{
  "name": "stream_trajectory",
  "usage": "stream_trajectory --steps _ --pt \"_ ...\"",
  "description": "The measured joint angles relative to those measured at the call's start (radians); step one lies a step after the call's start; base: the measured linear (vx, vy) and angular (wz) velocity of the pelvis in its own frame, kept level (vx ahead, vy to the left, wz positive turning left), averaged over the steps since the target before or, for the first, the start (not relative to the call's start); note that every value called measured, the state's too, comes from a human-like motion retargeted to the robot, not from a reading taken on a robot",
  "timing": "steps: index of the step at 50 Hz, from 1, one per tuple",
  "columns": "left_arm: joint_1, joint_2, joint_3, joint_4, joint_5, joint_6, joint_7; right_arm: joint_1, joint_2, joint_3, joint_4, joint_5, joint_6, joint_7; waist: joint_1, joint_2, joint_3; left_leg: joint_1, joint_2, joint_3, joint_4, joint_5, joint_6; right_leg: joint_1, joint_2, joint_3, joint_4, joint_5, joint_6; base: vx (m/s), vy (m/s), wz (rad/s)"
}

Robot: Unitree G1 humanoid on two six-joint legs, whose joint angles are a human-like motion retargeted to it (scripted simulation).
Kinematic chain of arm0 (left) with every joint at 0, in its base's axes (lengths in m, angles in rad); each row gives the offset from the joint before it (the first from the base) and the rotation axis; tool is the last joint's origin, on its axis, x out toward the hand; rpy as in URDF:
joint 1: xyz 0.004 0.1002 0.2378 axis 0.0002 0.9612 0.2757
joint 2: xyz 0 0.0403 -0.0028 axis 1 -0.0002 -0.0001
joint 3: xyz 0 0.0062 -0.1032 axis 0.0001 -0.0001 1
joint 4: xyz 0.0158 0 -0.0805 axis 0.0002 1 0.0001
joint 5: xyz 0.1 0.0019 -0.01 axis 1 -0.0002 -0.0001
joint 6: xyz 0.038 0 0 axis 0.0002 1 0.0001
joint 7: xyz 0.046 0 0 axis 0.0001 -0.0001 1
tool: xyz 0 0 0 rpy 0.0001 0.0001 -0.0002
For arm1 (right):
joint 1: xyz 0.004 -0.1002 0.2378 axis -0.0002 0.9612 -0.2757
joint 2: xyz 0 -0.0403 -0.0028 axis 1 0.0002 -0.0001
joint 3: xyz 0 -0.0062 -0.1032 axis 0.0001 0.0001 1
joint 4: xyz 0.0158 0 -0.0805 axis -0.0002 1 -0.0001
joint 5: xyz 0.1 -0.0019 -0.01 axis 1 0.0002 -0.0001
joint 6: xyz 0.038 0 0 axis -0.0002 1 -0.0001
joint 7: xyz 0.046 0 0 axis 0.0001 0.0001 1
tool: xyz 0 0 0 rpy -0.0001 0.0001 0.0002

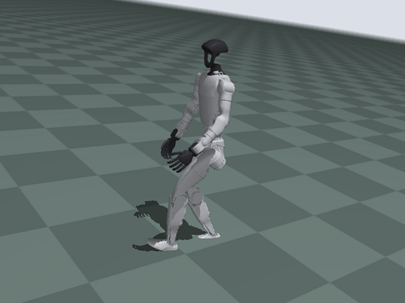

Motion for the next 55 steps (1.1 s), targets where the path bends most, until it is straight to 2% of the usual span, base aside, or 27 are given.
stream_trajectory --steps 4,7,8,10,12,15,17,21,24,28,31,33,37,38,40,42,48,55 --pt "0.028 0.023 0.016 0.007 -0.007 0.003 0.012 0.016 0.008 0.021 0.003 -0.032 0.004 -0.002 -0.013 -0.039 -0.012 0.003 -0.061 -0.009 -0.026 0.071 0.013 0.011 -0.029 0.03 0.139 -0.058 0.019 0.52 -0.03 -0.72" --pt "0.065 0.032 0.024 0.053 -0.017 0.019 0.007 0.036 0.014 0.02 0.036 -0.052 0.013 -0.004 -0.025 -0.087 -0.009 0.018 -0.105 0.018 0.055 0.104 0.046 0.014 -0.091 0.034 0.293 -0.049 0.066 0.55 -0.02 -0.7" --pt "0.078 0.032 0.025 0.076 -0.019 0.027 0.001 0.044 0.016 0.015 0.049 -0.057 0.016 -0.001 -0.032 -0.104 -0.007 0.025 -0.119 0.032 0.084 0.104 0.06 0.007 -0.121 0.03 0.359 -0.022 0.09 0.53 0.0 -0.69" --pt "0.093 0.033 0.025 0.139 -0.015 0.04 -0.025 0.049 0.015 -0.001 0.074 -0.061 0.024 0.017 -0.044 -0.152 0.008 0.075 -0.159 0.066 0.072 0.105 0.092 -0.023 -0.216 0.017 0.52 0.149 0.159 0.51 0.02 -0.74" --pt "0.113 0.031 0.019 0.187 0.002 0.055 -0.05 0.052 0.009 -0.015 0.084 -0.06 0.029 0.03 -0.065 -0.175 0.008 0.102 -0.175 0.096 0.074 0.082 0.122 -0.089 -0.3 -0.005 0.678 0.291 0.18 0.48 0.05 -0.74" --pt "0.125 0.028 0.001 0.253 0.032 0.074 -0.085 0.04 -0.009 -0.034 0.087 -0.051 0.034 0.04 -0.092 -0.182 0.01 0.163 -0.167 0.134 0.04 0.054 0.15 -0.203 -0.412 -0.042 0.84 0.339 0.134 0.45 0.08 -0.88" --pt "0.136 0.022 -0.017 0.277 0.048 0.086 -0.094 0.04 -0.015 -0.043 0.081 -0.042 0.033 0.037 -0.116 -0.183 0.008 0.195 -0.162 0.155 0.042 0.027 0.159 -0.264 -0.475 -0.073 0.879 0.281 0.091 0.41 0.08 -0.83" --pt "0.112 0.013 -0.037 0.306 0.072 0.096 -0.104 0.026 -0.033 -0.054 0.064 -0.021 0.033 0.033 -0.137 -0.151 0.01 0.306 -0.121 0.175 -0.05 0.005 0.154 -0.344 -0.503 -0.145 0.762 0.181 0.053 0.37 0.04 -0.81" --pt "0.089 0.01 -0.045 0.296 0.081 0.09 -0.102 0.028 -0.032 -0.056 0.056 -0.02 0.031 0.029 -0.14 -0.133 0.004 0.363 -0.088 0.19 -0.087 -0.016 0.144 -0.353 -0.487 -0.21 0.575 0.141 0.059 0.32 -0.03 -0.69" --pt "0.053 0.008 -0.047 0.269 0.087 0.074 -0.09 0.037 -0.022 -0.051 0.066 -0.036 0.028 0.026 -0.119 -0.109 -0.006 0.42 -0.036 0.213 -0.113 -0.046 0.127 -0.303 -0.434 -0.285 0.34 0.149 0.075 0.27 -0.06 -0.73" --pt "0.041 -0.001 -0.043 0.251 0.086 0.064 -0.082 0.052 -0.008 -0.042 0.079 -0.051 0.028 0.026 -0.109 -0.12 -0.02 0.421 -0.024 0.237 -0.069 -0.083 0.121 -0.274 -0.434 -0.301 0.296 0.123 0.076 0.2 -0.06 -0.56" --pt "0.026 -0.005 -0.036 0.243 0.079 0.063 -0.081 0.045 0.001 -0.039 0.096 -0.061 0.028 0.028 -0.088 -0.093 -0.012 0.444 0.027 0.246 -0.049 -0.114 0.111 -0.211 -0.364 -0.314 0.209 0.126 0.07 0.21 -0.07 -0.88" --pt "0.027 -0.033 -0.036 0.236 0.069 0.058 -0.084 0.046 0.017 -0.034 0.109 -0.064 0.028 0.026 -0.073 -0.078 -0.006 0.43 0.084 0.27 0.066 -0.16 0.101 -0.166 -0.308 -0.298 0.159 0.119 0.077 0.14 -0.05 -0.81" --pt "0.023 -0.039 -0.038 0.238 0.065 0.058 -0.089 0.037 0.018 -0.035 0.112 -0.061 0.029 0.027 -0.061 -0.051 -0.001 0.426 0.126 0.272 0.101 -0.176 0.095 -0.134 -0.255 -0.299 0.098 0.141 0.074 0.13 -0.04 -1.06" --pt "0.033 -0.056 -0.046 0.239 0.061 0.057 -0.095 0.038 0.023 -0.033 0.112 -0.057 0.029 0.027 -0.054 -0.037 0.008 0.411 0.162 0.277 0.17 -0.181 0.088 -0.12 -0.225 -0.285 0.085 0.145 0.078 0.1 -0.03 -1.03" --pt "0.035 -0.071 -0.056 0.247 0.056 0.056 -0.104 0.028 0.02 -0.033 0.112 -0.048 0.032 0.03 -0.036 -0.005 0.009 0.391 0.203 0.254 0.206 -0.184 0.075 -0.084 -0.156 -0.266 0.001 0.181 0.079 0.08 -0.02 -1.2" --pt "0.063 -0.102 -0.085 0.279 0.051 0.064 -0.123 0.006 0.017 -0.025 0.11 -0.028 0.041 0.033 -0.019 0.022 0.009 0.368 0.193 0.178 0.179 -0.202 0.072 -0.058 -0.074 -0.165 -0.089 0.23 0.1 0.07 0.0 -1.2" --pt "0.072 -0.109 -0.094 0.319 0.053 0.066 -0.107 0.009 0.014 -0.018 0.129 -0.013 0.045 0.024 -0.052 0.016 0.0 0.389 0.179 0.231 0.118 -0.2 0.098 -0.107 -0.07 -0.075 -0.069 0.229 0.137 0.06 0.04 -0.86"
